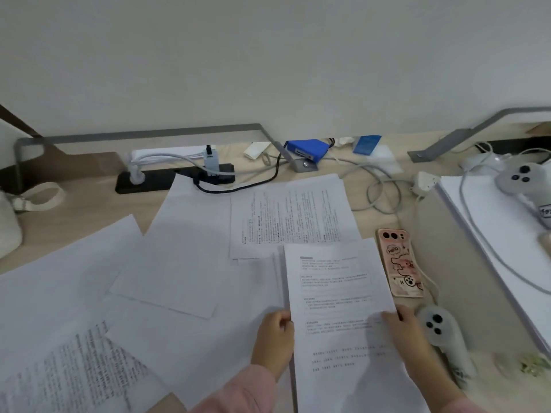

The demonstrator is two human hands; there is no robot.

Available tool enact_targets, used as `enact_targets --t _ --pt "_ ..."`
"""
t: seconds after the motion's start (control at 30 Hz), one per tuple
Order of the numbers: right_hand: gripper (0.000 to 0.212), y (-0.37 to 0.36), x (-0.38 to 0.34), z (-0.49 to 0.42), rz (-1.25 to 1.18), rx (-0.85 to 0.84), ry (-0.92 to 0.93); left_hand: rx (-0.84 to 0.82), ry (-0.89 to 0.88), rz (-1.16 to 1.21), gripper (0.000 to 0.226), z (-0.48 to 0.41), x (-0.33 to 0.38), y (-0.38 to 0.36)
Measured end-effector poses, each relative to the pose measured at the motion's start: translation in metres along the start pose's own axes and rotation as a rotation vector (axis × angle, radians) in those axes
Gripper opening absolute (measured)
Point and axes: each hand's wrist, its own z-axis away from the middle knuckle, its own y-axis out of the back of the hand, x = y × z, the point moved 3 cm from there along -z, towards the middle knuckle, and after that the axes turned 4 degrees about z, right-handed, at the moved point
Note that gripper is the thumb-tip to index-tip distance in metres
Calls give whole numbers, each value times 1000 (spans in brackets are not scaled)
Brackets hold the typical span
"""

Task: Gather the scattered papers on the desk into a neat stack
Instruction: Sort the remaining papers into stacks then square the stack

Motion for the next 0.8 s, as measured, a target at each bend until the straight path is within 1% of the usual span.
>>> enact_targets --t 0.1,0.27,0.37,0.47,0.63,0.67,0.7,0.77,0.8 --pt "11 -2 6 -6 46 -23 -20 67 24 -37 20 0 -3 -3" --pt "16 -4 11 -13 100 -57 -29 23 59 -14 31 4 4 -4" --pt "14 -4 10 -15 127 -57 15 7 92 8 32 -1 -1 -5" --pt "14 -6 9 -15 179 -73 74 -11 84 13 51 -16 -23 -6" --pt "11 -8 8 -14 217 -32 135 -68 78 16 63 -19 -32 -3" --pt "15 -8 6 -13 223 -26 146 -89 86 -1 61 -16 -30 -1" --pt "24 -9 5 -12 234 -20 155 -111 97 -20 51 -8 -20 1" --pt "46 -11 2 -7 286 33 171 -128 100 11 21 4 -5 7" --pt "54 -12 -2 -2 322 91 186 -124 101 44 23 5 -4 13"
